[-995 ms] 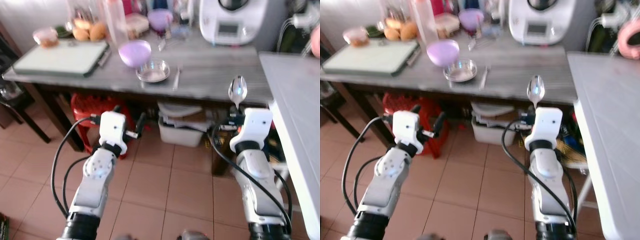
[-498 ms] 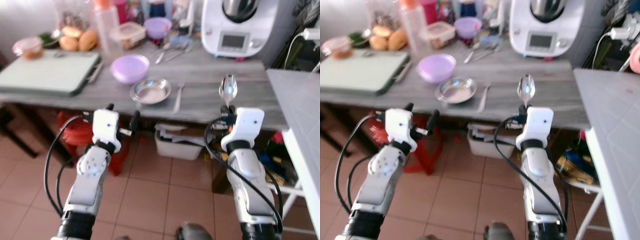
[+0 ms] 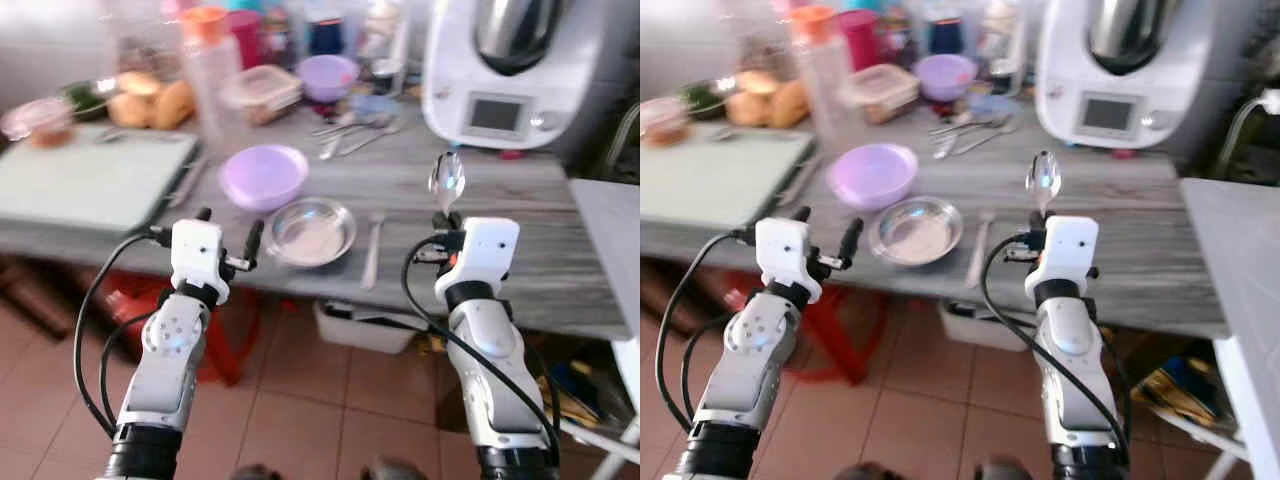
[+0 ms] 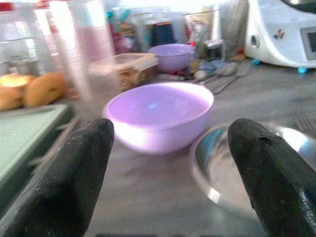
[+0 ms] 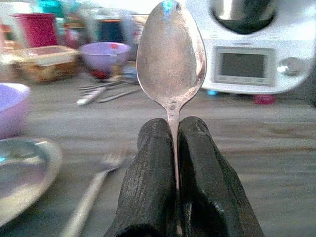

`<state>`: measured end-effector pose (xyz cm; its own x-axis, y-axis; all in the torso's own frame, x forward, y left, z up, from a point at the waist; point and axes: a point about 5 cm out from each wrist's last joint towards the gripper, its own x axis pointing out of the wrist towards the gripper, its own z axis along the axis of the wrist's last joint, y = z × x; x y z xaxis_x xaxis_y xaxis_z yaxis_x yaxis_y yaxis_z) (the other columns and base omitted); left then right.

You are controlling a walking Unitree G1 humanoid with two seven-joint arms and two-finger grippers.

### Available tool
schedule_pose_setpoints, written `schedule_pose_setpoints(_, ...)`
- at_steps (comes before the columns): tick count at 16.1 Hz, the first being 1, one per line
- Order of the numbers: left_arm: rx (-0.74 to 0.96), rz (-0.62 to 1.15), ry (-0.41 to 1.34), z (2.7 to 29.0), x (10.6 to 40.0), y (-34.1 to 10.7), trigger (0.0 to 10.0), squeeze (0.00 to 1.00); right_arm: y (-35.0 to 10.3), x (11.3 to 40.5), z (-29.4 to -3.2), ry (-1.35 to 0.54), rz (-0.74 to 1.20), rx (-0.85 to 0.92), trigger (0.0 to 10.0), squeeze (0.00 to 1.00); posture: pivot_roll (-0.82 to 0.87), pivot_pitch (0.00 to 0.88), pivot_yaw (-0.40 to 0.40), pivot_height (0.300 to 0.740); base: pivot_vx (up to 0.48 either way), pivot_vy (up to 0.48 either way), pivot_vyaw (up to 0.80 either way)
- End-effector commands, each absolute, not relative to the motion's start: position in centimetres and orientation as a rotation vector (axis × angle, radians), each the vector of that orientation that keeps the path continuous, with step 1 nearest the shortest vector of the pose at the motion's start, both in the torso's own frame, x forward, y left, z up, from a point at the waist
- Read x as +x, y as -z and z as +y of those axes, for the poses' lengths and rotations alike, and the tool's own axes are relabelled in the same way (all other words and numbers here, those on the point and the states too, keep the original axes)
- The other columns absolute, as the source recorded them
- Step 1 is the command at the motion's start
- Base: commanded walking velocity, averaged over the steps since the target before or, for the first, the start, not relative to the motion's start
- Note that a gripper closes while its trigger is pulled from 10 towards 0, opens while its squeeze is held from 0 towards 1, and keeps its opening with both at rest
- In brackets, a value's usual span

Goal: Setting the table

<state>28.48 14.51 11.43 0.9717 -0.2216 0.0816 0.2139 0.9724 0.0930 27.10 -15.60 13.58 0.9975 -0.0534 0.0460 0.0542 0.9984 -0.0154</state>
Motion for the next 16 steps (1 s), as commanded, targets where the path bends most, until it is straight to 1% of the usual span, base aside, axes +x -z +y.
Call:
schedule_pose_setpoints(1, 0.092, -0.1, 0.215, 14.6, 28.3, -11.6, 10.0, 0.0, -13.7, 27.0, -16.2, 0.074, -0.052, -0.018, 10.0, 0.0, -0.05, 0.0, 0.033, 0.74, 0.0, 0.0, 0.0)
schedule_pose_setpoints(5, 0.109, -0.097, 0.196, 15.3, 28.1, -11.5, 10.0, 0.0, -13.2, 26.9, -16.1, 0.087, -0.025, 0.022, 10.0, 0.0, -0.04, 0.0, 0.033, 0.74, 0.0, 0.0, 0.0)
schedule_pose_setpoints(12, 0.134, -0.041, 0.202, 16.3, 27.0, -10.9, 10.0, 0.0, -11.4, 27.6, -16.7, 0.227, 0.132, 0.217, 10.0, 0.0, -0.03, 0.0, 0.04, 0.74, 0.0, 0.0, 0.0)
schedule_pose_setpoints(16, 0.141, -0.03, 0.223, 16.5, 26.6, -11.0, 10.0, 0.0, -10.8, 27.8, -16.2, 0.251, 0.199, 0.301, 10.0, 0.0, -0.02, 0.0, 0.044, 0.74, 0.0, 0.0, 0.0)
